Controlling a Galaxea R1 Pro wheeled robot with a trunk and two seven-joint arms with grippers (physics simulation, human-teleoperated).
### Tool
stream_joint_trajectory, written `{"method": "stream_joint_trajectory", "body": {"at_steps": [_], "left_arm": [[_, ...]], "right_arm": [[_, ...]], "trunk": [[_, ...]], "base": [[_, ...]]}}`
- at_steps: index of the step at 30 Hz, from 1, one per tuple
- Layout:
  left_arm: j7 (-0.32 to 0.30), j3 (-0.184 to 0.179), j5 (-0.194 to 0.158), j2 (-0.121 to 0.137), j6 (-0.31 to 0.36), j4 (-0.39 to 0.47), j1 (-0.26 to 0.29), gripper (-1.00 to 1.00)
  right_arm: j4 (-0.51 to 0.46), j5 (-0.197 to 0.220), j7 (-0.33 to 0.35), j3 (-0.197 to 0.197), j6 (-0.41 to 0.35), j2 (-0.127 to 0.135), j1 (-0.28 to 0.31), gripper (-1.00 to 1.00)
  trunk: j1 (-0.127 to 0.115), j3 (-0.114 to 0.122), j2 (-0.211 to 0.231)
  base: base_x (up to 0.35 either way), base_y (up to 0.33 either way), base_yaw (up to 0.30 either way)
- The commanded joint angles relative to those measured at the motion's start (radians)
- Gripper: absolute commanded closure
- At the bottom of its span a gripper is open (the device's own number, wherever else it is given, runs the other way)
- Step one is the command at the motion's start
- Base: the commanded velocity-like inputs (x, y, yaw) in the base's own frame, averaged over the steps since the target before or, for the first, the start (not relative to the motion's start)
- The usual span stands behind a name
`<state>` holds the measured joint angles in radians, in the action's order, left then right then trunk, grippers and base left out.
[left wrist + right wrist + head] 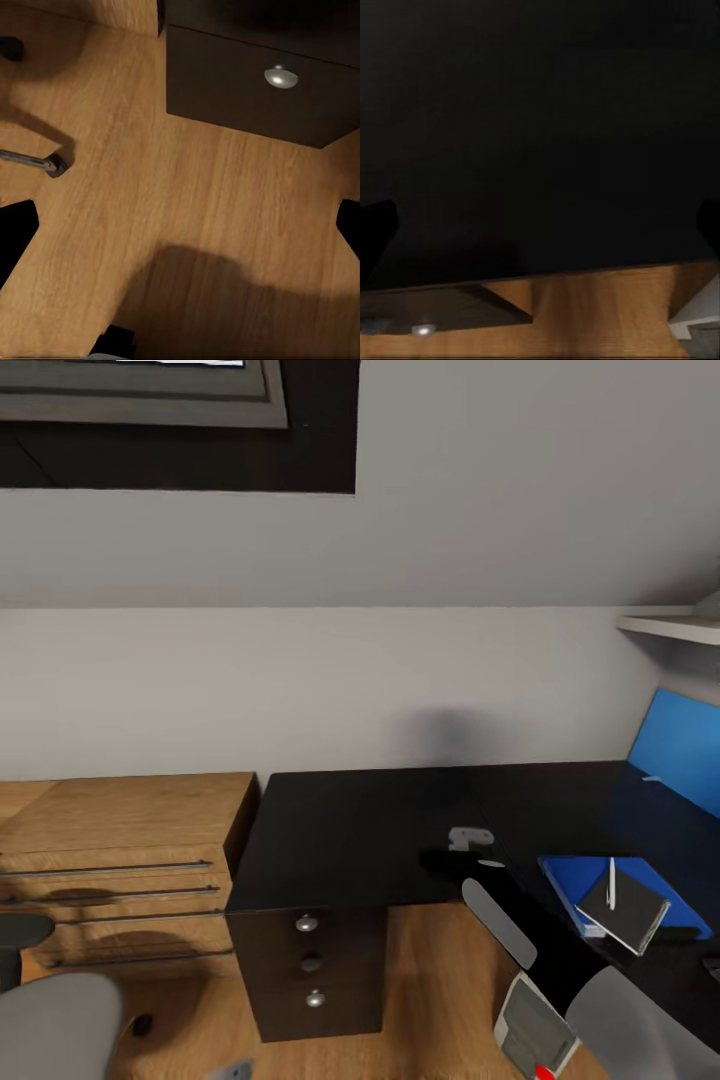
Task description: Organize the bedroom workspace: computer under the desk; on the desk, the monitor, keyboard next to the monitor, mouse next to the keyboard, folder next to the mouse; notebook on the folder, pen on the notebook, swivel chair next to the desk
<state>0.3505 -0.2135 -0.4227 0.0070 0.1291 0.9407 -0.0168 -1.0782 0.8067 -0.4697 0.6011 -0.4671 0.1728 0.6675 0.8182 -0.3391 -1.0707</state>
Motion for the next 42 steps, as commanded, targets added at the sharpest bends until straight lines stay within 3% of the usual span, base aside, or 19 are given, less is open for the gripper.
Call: {"method": "stream_joint_trajectory", "body": {"at_steps": [1,2,4,10,12,13,16,17,19,24,29,42], "left_arm": [[0.007,-0.003,-0.005,0.001,0.004,0.003,0.0,-1.0],[0.008,-0.003,-0.005,0.001,0.003,0.003,0.0,-1.0],[0.008,-0.003,-0.005,0.0,0.003,0.003,0.0,-1.0],[0.01,-0.003,-0.005,-0.001,0.005,0.003,0.0,-1.0],[0.01,-0.004,-0.005,-0.001,0.003,-0.018,0.0,-1.0],[0.009,-0.004,-0.004,-0.001,-0.001,-0.102,0.0,-1.0],[0.007,-0.005,-0.002,-0.001,-0.03,-0.174,0.0,-1.0],[0.006,-0.007,-0.002,-0.001,-0.115,-0.271,0.0,-1.0],[0.006,-0.006,-0.002,-0.001,-0.163,-0.328,0.0,-1.0],[0.005,-0.006,-0.002,-0.001,-0.217,-0.418,0.0,-1.0],[0.004,-0.005,-0.002,0.0,-0.248,-0.471,0.0,-1.0],[0.004,-0.006,-0.004,0.004,-0.383,-0.612,0.0,-1.0]], "right_arm": [[-0.002,0.007,-0.01,0.004,0.0,0.001,0.001,-1.0],[-0.004,-0.042,-0.042,0.028,0.006,0.0,-0.005,-1.0],[-0.004,-0.061,-0.061,0.038,0.007,-0.001,-0.008,-1.0],[-0.002,-0.074,-0.08,0.047,0.008,-0.005,-0.014,-1.0],[0.008,-0.08,-0.079,0.049,0.038,-0.027,-0.071,-1.0],[0.014,-0.109,-0.082,0.083,0.139,-0.036,-0.159,-1.0],[0.018,-0.145,-0.086,0.147,0.208,-0.037,-0.206,-1.0],[0.05,-0.167,-0.094,0.21,0.28,-0.038,-0.261,-1.0],[0.088,-0.172,-0.1,0.232,0.321,-0.039,-0.284,-1.0],[0.198,-0.174,-0.104,0.261,0.411,-0.048,-0.31,-1.0],[0.331,-0.175,-0.101,0.269,0.493,-0.073,-0.318,-1.0],[0.79,-0.176,-0.079,0.272,0.788,-0.2,-0.321,-1.0]], "trunk": [[0.0,-0.001,-0.001],[0.0,-0.001,-0.001],[0.0,-0.001,-0.001],[0.0,-0.001,-0.001],[0.0,-0.001,-0.001],[0.0,-0.001,-0.001],[0.0,-0.001,-0.001],[0.0,-0.001,-0.001],[0.0,-0.001,-0.001],[0.0,-0.001,-0.001],[0.0,-0.001,-0.001],[0.0,-0.001,-0.001]], "base": [[-0.302,0.153,0.0],[-0.317,0.13,0.0],[-0.319,0.124,0.0],[-0.323,0.112,0.0],[-0.327,0.084,0.0],[-0.333,0.019,0.0],[-0.334,0.011,0.0],[-0.278,0.003,0.0],[-0.233,0.002,0.0],[-0.112,0.001,0.0],[-0.031,0.0,0.0],[-0.005,0.0,0.007]]}}
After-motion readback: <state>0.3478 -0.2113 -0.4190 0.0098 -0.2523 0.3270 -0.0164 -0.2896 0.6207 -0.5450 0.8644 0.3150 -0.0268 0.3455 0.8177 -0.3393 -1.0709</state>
